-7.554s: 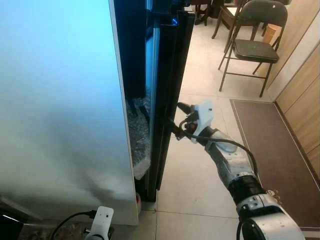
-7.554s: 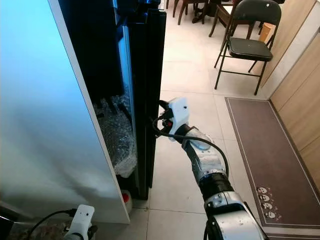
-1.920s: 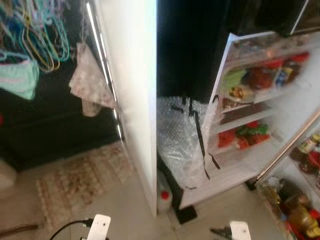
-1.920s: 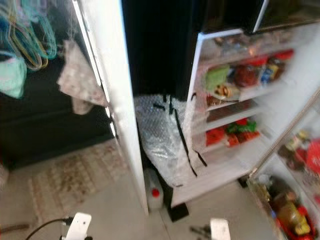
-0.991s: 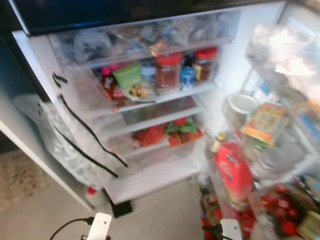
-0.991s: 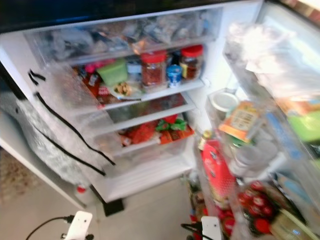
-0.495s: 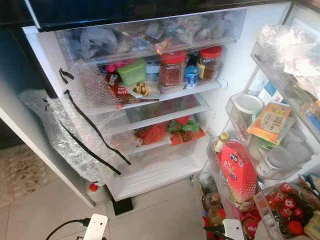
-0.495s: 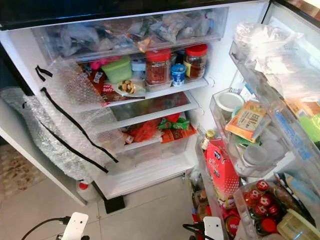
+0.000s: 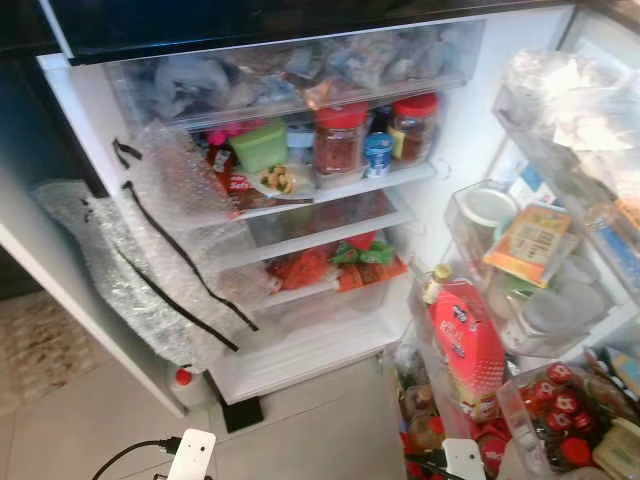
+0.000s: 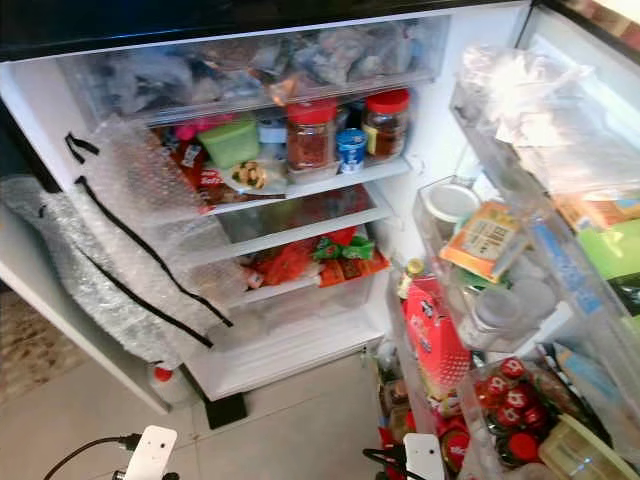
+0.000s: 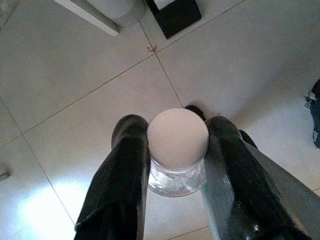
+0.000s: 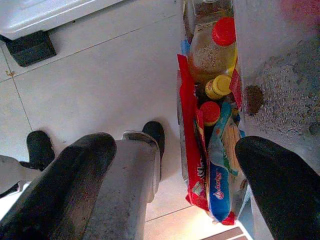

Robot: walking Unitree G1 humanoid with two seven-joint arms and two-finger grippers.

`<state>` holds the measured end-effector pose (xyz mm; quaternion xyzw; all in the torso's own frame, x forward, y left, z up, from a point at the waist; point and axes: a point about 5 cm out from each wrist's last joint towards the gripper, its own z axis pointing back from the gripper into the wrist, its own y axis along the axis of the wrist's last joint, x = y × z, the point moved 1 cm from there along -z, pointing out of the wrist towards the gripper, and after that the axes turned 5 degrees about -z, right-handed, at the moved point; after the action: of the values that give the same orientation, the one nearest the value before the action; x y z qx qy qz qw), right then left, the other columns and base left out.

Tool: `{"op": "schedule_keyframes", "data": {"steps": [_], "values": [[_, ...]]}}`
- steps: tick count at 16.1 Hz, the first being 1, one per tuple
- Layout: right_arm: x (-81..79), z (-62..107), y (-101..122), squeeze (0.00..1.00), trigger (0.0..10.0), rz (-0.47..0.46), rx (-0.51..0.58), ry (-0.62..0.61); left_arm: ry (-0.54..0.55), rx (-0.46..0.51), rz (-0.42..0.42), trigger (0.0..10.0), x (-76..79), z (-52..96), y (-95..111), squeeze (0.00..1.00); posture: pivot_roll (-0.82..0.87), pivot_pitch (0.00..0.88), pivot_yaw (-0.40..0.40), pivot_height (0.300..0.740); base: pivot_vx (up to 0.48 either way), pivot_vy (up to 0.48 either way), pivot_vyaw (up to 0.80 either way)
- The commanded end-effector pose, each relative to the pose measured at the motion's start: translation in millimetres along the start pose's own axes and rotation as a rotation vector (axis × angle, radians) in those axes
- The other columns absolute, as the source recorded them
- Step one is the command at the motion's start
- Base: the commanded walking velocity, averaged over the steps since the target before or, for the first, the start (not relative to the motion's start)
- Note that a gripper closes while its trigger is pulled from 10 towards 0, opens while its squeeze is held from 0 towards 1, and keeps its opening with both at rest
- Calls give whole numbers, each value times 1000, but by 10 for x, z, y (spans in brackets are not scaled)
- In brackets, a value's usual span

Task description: Restocking fridge

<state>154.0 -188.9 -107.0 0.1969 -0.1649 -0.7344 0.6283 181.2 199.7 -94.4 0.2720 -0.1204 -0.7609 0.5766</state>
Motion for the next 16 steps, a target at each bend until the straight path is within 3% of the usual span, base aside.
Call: {"op": "schedule_keyframes", "data": {"steps": [1,16], "values": [[83,17,-36,0,10000,0,-7,-26,-10,-29,-13,10000,30,12,-81,0,-157,75,-17,740,0,-292,0],[69,16,-39,0,10000,1,-15,-3,5,-12,-20,10000,-4,11,-65,0,-162,74,-16,740,0,-295,0]]}}
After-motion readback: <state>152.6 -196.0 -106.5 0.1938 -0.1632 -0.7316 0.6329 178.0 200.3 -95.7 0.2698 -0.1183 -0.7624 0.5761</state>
